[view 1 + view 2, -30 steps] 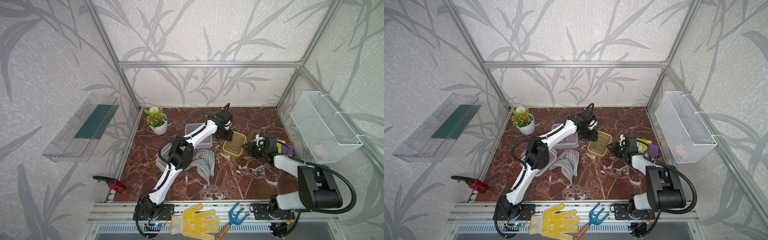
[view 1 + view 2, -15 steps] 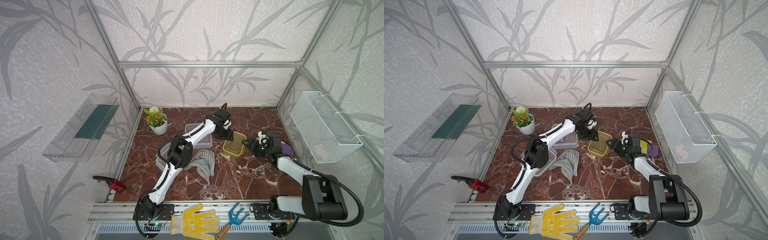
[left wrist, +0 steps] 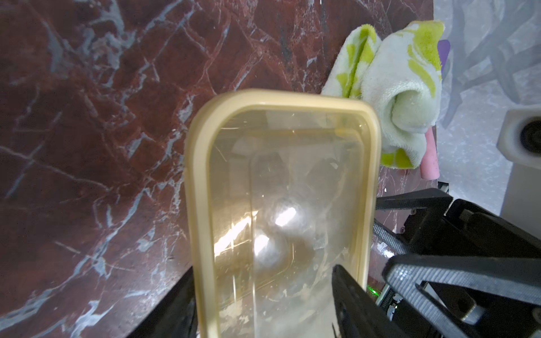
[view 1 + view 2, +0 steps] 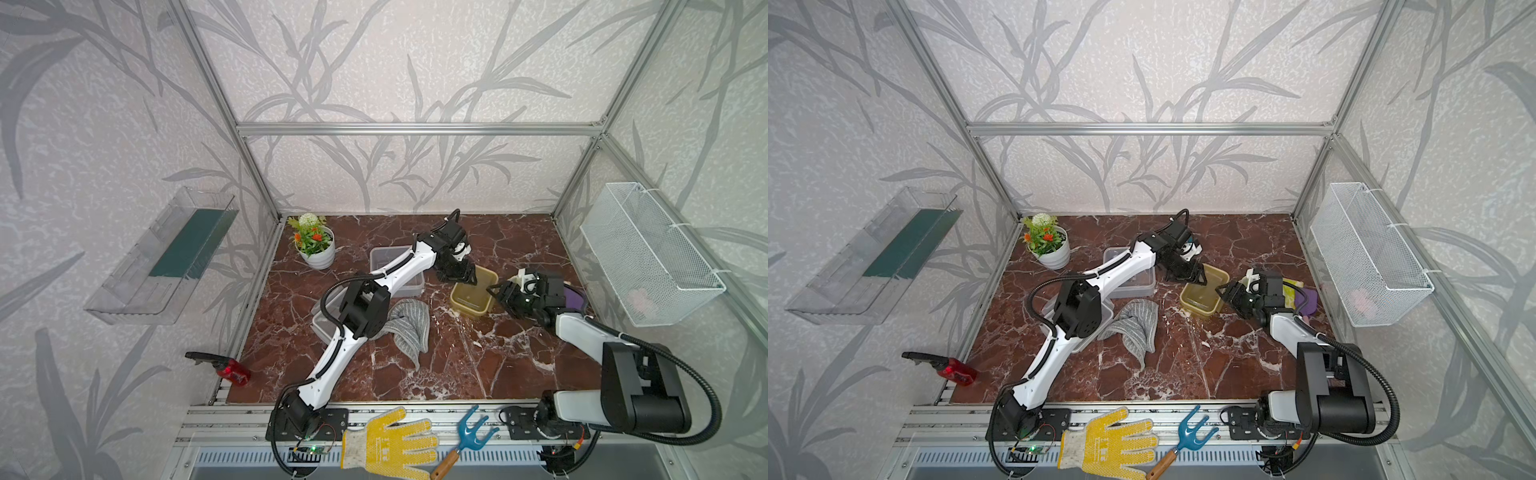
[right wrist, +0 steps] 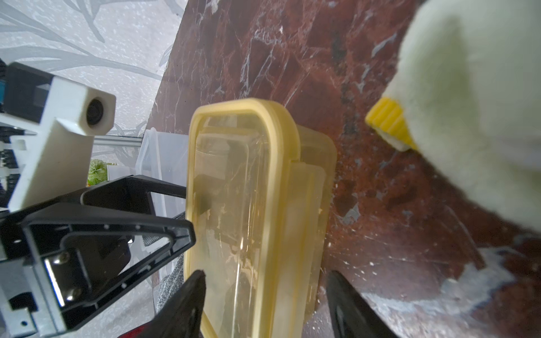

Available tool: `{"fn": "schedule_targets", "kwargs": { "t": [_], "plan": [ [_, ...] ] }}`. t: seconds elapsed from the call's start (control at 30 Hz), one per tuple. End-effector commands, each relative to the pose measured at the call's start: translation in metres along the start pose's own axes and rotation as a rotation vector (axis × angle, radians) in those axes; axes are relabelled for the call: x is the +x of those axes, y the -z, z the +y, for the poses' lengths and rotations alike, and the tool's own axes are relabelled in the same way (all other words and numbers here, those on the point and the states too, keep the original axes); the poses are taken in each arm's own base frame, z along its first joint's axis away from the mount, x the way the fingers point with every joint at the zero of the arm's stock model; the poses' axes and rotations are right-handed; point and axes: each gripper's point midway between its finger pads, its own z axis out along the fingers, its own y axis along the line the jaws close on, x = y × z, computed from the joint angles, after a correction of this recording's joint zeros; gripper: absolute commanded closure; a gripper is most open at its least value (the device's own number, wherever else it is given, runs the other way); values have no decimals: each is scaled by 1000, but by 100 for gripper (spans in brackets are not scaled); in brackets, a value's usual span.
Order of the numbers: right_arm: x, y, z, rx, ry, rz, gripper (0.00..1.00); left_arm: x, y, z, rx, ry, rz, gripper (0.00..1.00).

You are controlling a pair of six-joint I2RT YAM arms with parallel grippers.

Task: Wipe the insides of the lunch boxes
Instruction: Open the lid of the lunch box.

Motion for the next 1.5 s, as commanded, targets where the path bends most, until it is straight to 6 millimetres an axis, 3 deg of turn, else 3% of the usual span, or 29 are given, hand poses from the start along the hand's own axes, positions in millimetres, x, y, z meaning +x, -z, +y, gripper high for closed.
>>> {"fn": "schedule_targets", "kwargs": {
  "t": [0.0,0.33,0.5,0.67,0.87,1.13,1.37,1.47],
  "plan": [
    [7,2,-6,-4,-11,19,34,-3,-5,-12,47,2,-2,32],
    [3,-1,1,-69,2,34,38,-20,31,-29,34,-32,-90,28],
    [2,0,2,-74,1,23,40,-26,54,-31,-23,-61,-146,18],
    [0,-7,3,-111,-27,21,41,-25,69,-31,-53,-72,-174,15],
    [-3,-4,9,-127,-24,18,42,-22,77,-22,-93,-72,-189,11],
    [-10,12,34,-185,-11,-8,43,-18,83,-6,-160,-71,-198,11],
    [-15,25,51,-223,-18,-38,44,-15,76,-5,-129,-55,-171,11],
    [-19,29,59,-242,-25,-46,44,-15,82,-8,-122,-72,-188,11]
  ]
}}
